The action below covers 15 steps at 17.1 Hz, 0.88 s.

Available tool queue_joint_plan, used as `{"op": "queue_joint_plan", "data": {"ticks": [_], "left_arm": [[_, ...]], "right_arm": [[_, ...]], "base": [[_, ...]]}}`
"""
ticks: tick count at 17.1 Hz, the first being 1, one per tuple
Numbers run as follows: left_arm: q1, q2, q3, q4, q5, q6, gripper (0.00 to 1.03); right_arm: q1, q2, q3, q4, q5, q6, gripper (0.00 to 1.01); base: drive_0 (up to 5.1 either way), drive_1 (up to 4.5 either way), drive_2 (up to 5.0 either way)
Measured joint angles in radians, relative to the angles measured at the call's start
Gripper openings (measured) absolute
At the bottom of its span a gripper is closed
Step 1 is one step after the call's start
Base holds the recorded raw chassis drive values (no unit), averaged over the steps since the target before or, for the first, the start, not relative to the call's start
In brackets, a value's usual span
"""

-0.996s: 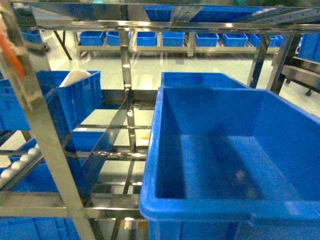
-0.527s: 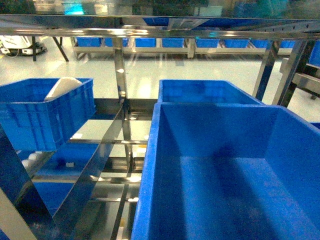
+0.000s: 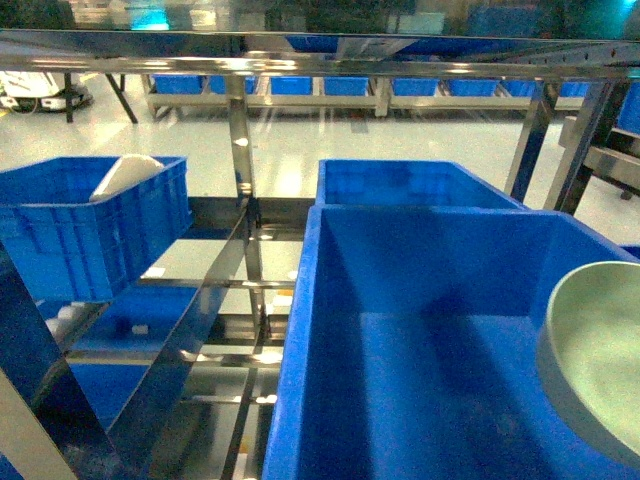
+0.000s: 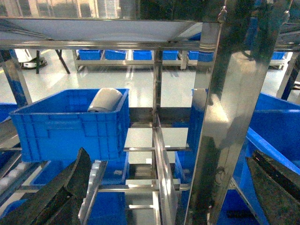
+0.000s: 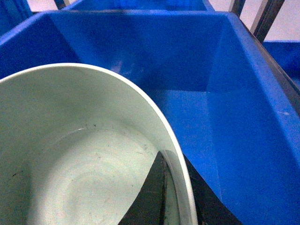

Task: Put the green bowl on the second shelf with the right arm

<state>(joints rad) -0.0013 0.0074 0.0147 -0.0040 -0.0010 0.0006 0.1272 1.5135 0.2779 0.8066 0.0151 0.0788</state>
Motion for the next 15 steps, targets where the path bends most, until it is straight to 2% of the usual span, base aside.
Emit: {"op": "queue_joint_plan", "data": {"ticks": [1,2,5,6,7,8,9,10,11,12,13,15], "left_arm": [[0.000,0.000,0.000,0.000,0.000,0.000,0.98],[0.000,0.000,0.000,0.000,0.000,0.000,0.98],[0.000,0.000,0.000,-0.001,0.000,0.000,0.98],[0.000,0.000,0.000,0.000,0.000,0.000,0.98],[0.000,0.000,0.000,0.000,0.000,0.000,0.98],[0.000,0.000,0.000,0.000,0.000,0.000,0.98],[0.000,0.000,0.000,0.000,0.000,0.000,0.98],[0.000,0.000,0.000,0.001,0.000,0.000,0.98],[0.000,0.000,0.000,0.000,0.000,0.000,0.98],[0.000,0.000,0.000,0.001,0.000,0.000,0.98],[0.000,0.000,0.000,0.000,0.000,0.000,0.98],[0.000,0.000,0.000,0.000,0.000,0.000,0.98]], "right_arm": [[0.045,0.160,0.072,0.043,0.057,0.011,0.04],[0.071,0.268,0.130,0.019,0.082,0.033,0.04],[0.089,0.480,0.291,-0.153,0.058,0.135,0.04],[0.089,0.555,0.360,-0.240,0.052,0.194,0.04],[0.090,0.596,0.390,-0.285,0.067,0.241,0.04],[0.097,0.599,0.381,-0.268,0.082,0.254,0.04],[0.105,0.586,0.349,-0.178,0.106,0.272,0.10],[0.127,0.538,0.291,-0.072,0.163,0.261,0.21],[0.164,0.436,0.195,0.064,0.237,0.204,0.34],[0.185,0.303,0.112,0.119,0.269,0.159,0.45],[0.198,0.116,0.009,0.063,0.282,0.127,0.58],[0.197,0.013,-0.049,0.001,0.282,0.112,0.65]], "base": [[0.0,0.00,0.0],[0.0,0.00,0.0],[0.0,0.00,0.0],[0.0,0.00,0.0],[0.0,0.00,0.0],[0.0,0.00,0.0],[0.0,0.00,0.0],[0.0,0.00,0.0],[0.0,0.00,0.0],[0.0,0.00,0.0],[0.0,0.00,0.0],[0.0,0.00,0.0]]}}
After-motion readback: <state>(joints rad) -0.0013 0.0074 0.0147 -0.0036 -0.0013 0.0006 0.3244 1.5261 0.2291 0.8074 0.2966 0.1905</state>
